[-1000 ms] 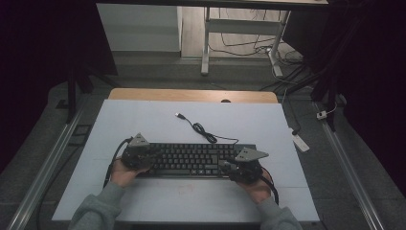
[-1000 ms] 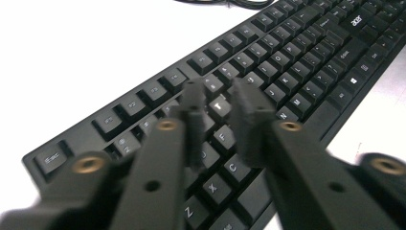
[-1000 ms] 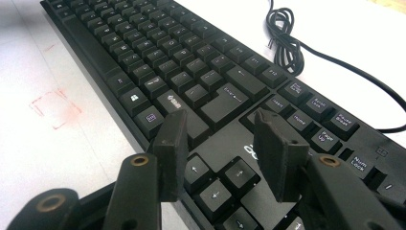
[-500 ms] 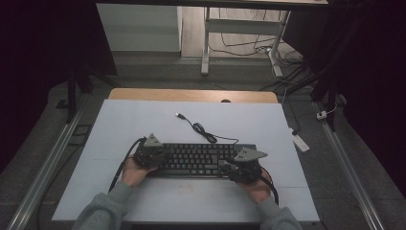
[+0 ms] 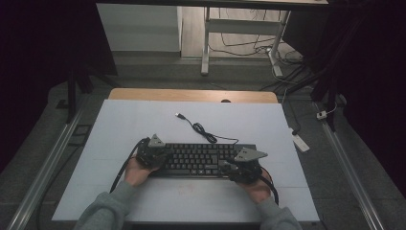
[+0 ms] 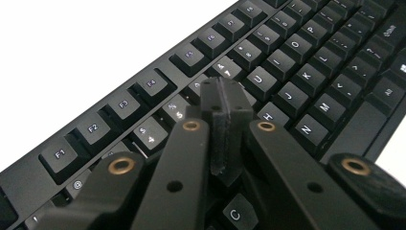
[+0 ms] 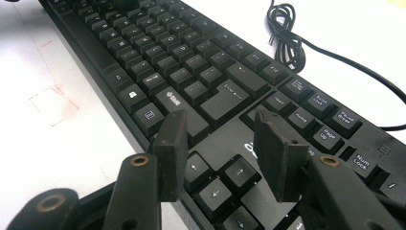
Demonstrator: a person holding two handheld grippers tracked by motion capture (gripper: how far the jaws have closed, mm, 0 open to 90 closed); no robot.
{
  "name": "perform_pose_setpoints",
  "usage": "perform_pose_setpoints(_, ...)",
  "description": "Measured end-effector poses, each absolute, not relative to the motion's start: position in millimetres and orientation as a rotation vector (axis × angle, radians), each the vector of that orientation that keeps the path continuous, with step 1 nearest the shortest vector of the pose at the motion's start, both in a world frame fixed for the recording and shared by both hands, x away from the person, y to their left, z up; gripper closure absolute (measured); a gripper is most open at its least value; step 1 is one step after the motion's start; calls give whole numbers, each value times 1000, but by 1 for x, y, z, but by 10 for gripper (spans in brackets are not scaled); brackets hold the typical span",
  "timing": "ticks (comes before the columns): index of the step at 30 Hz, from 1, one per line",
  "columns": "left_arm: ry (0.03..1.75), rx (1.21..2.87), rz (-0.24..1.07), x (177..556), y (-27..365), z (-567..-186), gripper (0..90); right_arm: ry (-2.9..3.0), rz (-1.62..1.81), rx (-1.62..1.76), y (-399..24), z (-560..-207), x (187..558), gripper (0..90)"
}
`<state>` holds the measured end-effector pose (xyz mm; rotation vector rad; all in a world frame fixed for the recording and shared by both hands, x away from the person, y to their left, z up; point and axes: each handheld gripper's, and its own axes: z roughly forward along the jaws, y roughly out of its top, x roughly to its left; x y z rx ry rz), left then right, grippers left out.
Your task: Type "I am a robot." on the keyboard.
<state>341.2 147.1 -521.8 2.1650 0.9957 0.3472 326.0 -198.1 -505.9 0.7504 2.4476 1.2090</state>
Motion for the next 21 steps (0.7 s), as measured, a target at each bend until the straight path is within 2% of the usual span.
perform_pose_setpoints(13,994,2140,360,339,148,-519,886,2446,1213,748,-198,-506,326,561)
perform_pose_setpoints(17,983,2103,366,334,153,-511,782,2442,1207,754,-198,-505,326,560)
perform_pose_setpoints(21,989,2075,371,326,160,-502,600,2443,1218,755,-199,-506,327,558)
